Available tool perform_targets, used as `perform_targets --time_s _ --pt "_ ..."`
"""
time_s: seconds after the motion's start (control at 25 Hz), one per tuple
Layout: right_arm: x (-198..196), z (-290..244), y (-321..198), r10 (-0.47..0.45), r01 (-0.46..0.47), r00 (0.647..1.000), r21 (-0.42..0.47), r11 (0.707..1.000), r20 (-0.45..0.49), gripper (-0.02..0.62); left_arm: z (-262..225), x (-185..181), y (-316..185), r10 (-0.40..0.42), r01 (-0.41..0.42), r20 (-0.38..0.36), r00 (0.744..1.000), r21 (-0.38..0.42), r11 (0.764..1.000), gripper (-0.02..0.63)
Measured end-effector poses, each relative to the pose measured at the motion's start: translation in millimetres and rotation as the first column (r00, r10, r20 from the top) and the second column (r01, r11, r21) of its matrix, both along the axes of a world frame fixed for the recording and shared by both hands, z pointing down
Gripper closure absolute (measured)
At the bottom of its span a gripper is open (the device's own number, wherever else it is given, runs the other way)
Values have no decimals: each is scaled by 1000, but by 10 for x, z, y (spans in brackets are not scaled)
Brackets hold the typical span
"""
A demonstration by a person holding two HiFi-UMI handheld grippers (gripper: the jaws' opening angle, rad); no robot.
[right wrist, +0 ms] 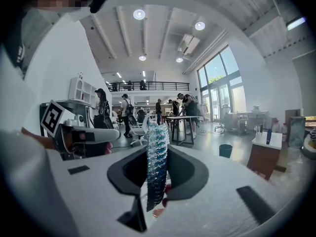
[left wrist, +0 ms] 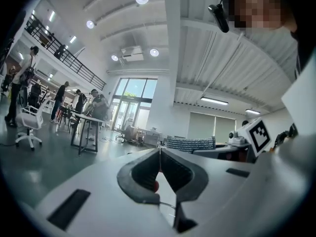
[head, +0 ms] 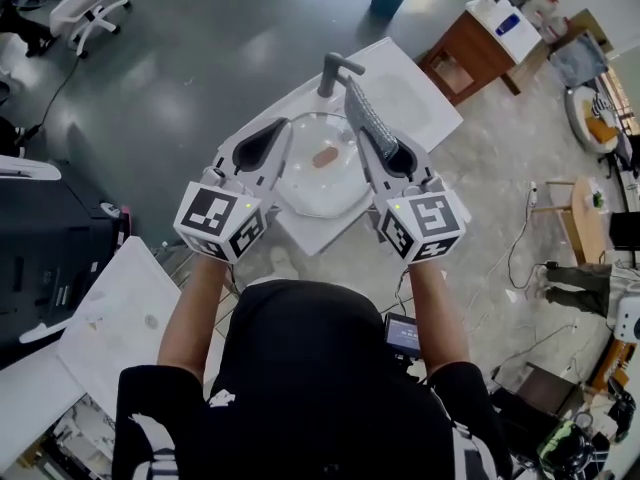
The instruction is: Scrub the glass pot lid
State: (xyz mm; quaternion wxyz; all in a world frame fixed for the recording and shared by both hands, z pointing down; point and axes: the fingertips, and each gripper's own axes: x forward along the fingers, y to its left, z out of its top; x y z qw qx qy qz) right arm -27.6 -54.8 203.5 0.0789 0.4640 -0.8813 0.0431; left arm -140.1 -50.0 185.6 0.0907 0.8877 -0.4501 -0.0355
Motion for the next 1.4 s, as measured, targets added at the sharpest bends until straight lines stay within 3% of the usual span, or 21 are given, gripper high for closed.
perform_targets --time_s 0.32,0.8,1.4 --pt "-99 103 -117 45 -46 998 -11 999 -48 526 131 -63 -217 62 -63 -31 998 -30 998 601" --pt "150 384 -254 55 -57 998 -61 996 -44 526 414 191 -311 78 -77 13 997 -73 994 601" --pt "422 1078 -463 -6 -7 998 -198 980 -66 526 1433 432 -416 94 -59 222 971 -163 985 601"
